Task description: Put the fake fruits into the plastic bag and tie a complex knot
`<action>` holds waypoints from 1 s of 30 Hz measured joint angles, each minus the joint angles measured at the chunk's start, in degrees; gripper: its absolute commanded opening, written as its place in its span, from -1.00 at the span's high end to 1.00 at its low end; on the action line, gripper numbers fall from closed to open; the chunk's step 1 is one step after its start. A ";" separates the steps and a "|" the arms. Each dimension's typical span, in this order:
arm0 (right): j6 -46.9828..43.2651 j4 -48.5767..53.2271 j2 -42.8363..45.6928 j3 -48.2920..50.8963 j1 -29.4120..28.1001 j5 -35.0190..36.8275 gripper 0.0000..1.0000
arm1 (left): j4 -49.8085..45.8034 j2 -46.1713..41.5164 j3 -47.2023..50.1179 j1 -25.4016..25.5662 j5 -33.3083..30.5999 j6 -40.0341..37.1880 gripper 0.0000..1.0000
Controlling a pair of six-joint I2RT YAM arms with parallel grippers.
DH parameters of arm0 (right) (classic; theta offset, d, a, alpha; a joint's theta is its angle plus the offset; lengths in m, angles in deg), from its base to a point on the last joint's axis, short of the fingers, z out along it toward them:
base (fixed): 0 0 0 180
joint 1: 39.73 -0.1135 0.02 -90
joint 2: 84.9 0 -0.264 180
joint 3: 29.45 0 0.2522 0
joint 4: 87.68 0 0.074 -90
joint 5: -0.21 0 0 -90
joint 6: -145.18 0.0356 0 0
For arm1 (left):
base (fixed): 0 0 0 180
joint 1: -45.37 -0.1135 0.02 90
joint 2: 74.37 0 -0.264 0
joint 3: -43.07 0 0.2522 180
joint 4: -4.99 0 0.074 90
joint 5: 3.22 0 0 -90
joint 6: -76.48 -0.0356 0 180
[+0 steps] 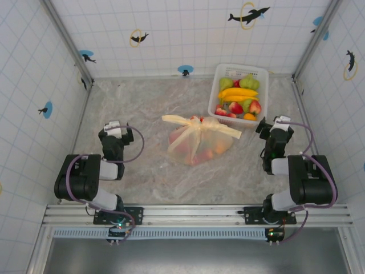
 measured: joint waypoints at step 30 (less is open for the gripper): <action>-0.46 0.02 -0.02 -0.04 -0.81 1.05 -0.99 | 0.00 0.00 0.00 0.00 0.68 0.11 -0.95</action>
